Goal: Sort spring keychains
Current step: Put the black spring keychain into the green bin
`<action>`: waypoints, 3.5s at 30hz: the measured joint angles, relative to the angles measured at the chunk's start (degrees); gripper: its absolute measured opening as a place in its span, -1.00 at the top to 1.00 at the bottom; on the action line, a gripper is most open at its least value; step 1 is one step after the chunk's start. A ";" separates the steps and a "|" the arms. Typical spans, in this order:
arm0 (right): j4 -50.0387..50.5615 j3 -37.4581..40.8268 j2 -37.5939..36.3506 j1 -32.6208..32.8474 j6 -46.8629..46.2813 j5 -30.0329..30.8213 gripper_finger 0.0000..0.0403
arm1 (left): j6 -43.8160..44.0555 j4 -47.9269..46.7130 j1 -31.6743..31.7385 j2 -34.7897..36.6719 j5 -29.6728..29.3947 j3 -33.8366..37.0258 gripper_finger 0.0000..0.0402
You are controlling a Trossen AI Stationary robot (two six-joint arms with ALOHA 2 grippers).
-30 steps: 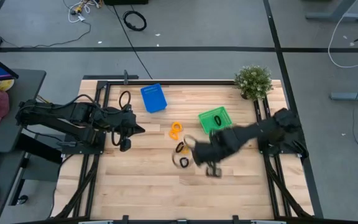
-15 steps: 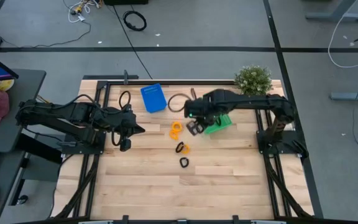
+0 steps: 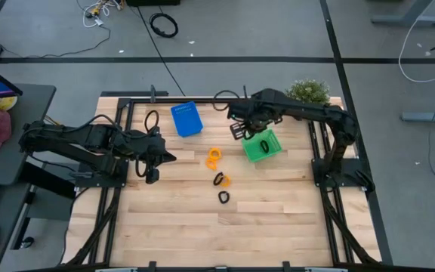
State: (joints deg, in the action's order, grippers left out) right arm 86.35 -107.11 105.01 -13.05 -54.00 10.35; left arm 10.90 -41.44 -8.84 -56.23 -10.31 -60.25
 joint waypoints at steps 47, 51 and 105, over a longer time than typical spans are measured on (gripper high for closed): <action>-34.07 43.20 -15.80 -7.06 -3.81 -10.82 0.99 | 0.48 0.05 0.04 -0.02 -1.70 0.00 0.98; -36.86 45.95 -15.78 -8.73 -2.47 -10.85 0.99 | 0.48 0.05 0.04 -0.02 -1.70 0.00 0.98; -38.31 48.98 -33.88 -3.55 -5.29 -24.40 0.20 | 0.39 -0.34 0.04 -0.02 -1.70 0.00 0.98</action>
State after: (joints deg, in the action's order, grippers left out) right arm 48.03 -58.13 71.13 -16.60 -59.29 -14.04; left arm 11.29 -41.78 -8.80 -56.25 -12.01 -60.25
